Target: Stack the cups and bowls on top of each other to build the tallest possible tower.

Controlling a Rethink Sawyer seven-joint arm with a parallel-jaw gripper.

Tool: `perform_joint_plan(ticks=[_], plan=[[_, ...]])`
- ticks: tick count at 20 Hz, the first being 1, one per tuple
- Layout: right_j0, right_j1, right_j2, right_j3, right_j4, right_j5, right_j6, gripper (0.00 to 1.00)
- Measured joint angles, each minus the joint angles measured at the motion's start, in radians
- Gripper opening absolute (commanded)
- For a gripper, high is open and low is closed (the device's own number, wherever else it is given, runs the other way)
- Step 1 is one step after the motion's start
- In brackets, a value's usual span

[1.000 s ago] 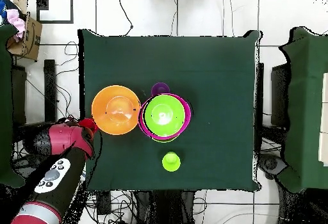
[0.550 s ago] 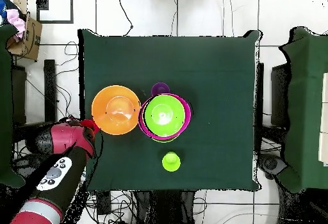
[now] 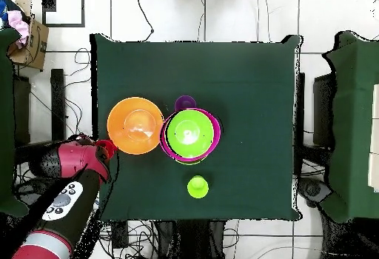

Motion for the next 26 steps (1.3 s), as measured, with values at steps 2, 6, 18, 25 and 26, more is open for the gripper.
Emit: perform_joint_plan(ticks=[2, 6, 18, 25, 26], plan=[[0.0, 0.0, 0.0, 0.0, 0.0, 0.0, 0.0, 0.0], [0.0, 0.0, 0.0, 0.0, 0.0, 0.0, 0.0, 0.0], [-0.006, -0.086, 0.0, 0.053, -0.002, 0.012, 0.0, 0.0], [-0.046, -0.24, -0.001, 0.098, -0.003, 0.104, 0.0, 0.0], [-0.05, -0.251, -0.001, 0.099, -0.004, 0.117, 0.0, 0.0]])
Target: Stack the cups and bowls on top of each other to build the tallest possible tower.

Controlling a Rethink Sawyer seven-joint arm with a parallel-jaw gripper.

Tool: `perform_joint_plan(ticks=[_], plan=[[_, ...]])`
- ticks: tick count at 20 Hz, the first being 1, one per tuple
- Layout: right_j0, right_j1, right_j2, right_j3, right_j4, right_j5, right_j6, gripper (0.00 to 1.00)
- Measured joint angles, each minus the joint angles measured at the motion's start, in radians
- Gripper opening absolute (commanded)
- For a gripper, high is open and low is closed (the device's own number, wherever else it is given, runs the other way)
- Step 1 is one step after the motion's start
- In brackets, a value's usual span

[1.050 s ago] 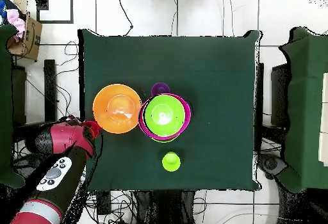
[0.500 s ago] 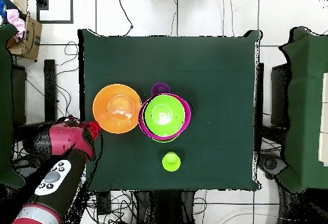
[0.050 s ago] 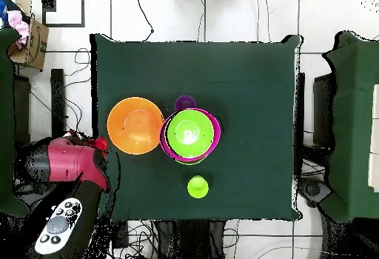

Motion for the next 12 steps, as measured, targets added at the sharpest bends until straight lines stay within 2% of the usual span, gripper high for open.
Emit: perform_joint_plan(ticks=[8, 12], plan=[[-0.066, -0.137, -0.006, 0.001, -0.025, 0.167, 0.0, 0.0], [-0.149, -0.203, -0.001, 0.002, -0.061, 0.211, 0.0, 0.0]])
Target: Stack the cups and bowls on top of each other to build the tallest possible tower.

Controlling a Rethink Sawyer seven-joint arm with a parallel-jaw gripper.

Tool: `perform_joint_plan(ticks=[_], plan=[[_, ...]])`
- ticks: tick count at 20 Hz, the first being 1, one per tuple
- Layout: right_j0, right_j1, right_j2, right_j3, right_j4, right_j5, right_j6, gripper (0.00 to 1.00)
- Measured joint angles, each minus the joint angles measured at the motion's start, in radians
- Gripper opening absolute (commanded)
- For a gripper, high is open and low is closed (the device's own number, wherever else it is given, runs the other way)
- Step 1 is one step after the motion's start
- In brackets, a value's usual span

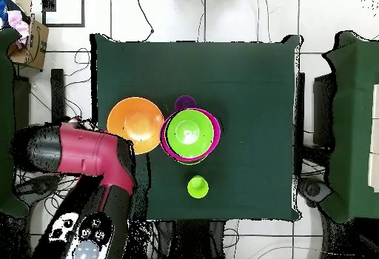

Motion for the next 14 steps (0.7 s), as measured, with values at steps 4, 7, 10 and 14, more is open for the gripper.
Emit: perform_joint_plan(ticks=[4, 7, 10, 14], plan=[[-0.108, -0.042, 0.012, 0.0, -0.048, 0.002, 0.0, 0.0], [-0.188, -0.061, 0.022, 0.0, -0.094, 0.002, 0.0, 0.0], [-0.255, -0.07, 0.036, 0.0, -0.148, 0.002, -0.001, 0.0], [-0.315, -0.071, 0.061, 0.001, -0.215, 0.002, -0.001, 0.0]])
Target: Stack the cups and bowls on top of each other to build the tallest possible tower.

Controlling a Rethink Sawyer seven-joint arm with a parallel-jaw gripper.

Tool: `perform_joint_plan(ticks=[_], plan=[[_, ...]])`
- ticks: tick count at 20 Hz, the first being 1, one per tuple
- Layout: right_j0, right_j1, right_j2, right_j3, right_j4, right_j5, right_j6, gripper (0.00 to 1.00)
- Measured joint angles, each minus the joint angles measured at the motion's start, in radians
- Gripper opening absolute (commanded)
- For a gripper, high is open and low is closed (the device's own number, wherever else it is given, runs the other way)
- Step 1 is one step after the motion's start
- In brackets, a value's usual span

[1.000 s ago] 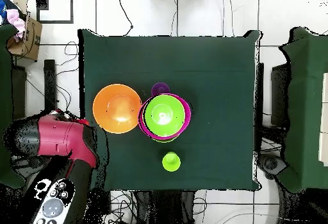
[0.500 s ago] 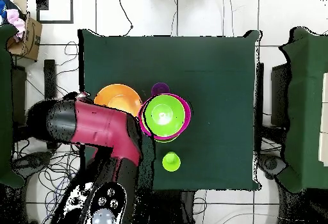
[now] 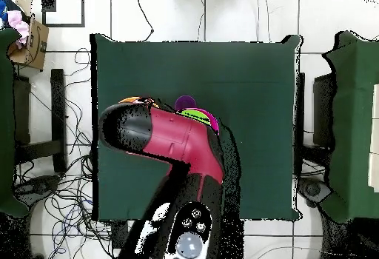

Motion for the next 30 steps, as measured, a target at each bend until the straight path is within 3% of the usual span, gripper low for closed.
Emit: perform_joint_plan(ticks=[8, 24, 30], plan=[[-0.037, -0.016, 0.059, 0.0, -0.093, 0.0, 0.0, 0.0], [-0.056, -0.066, 0.152, 0.0, -0.171, 0.0, 0.0, 0.0], [-0.103, -0.058, 0.19, 0.001, -0.212, 0.0, 0.0, 0.0]])
